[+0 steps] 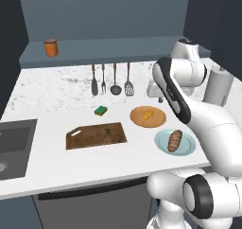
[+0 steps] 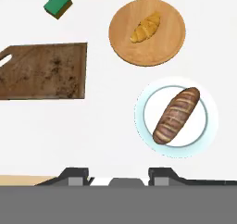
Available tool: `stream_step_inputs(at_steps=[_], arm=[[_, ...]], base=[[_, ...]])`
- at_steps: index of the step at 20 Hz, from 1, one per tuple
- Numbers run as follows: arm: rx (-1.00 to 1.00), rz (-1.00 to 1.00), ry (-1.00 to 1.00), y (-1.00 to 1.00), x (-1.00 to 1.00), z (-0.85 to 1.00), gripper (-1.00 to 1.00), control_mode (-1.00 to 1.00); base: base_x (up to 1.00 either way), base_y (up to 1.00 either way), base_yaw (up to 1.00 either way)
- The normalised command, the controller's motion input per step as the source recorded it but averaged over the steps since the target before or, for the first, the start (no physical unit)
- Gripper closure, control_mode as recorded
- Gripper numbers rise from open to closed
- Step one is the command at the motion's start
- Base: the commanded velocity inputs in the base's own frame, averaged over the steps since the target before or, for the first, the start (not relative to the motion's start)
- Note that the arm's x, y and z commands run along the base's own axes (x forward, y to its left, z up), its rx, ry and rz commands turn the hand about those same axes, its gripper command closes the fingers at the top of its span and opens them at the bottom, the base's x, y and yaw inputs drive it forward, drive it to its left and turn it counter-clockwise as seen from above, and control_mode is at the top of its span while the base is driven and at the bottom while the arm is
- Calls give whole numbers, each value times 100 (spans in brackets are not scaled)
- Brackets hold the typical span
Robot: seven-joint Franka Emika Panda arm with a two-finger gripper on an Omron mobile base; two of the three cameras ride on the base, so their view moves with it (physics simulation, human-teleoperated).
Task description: From the different types of pastries on the counter, select a croissant and place it on the cutting board. Then retrieve a jar of jam from the cabinet and place it alongside the croissant on the cutting board.
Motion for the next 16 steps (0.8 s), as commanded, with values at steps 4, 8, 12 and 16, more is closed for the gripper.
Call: stream_step_inputs(at_steps=[4, 8, 12, 16], arm=[[-16, 0, 0, 0, -7, -48, -100, -100], [-26, 0, 4, 0, 2, -100, -100, -100], [-6, 0, 1, -10, 80, -60, -100, -100], [2, 0, 0, -27, 100, -43, -100, -100]], base=[[0, 0, 0], [0, 0, 0], [0, 0, 0], [0, 0, 0]])
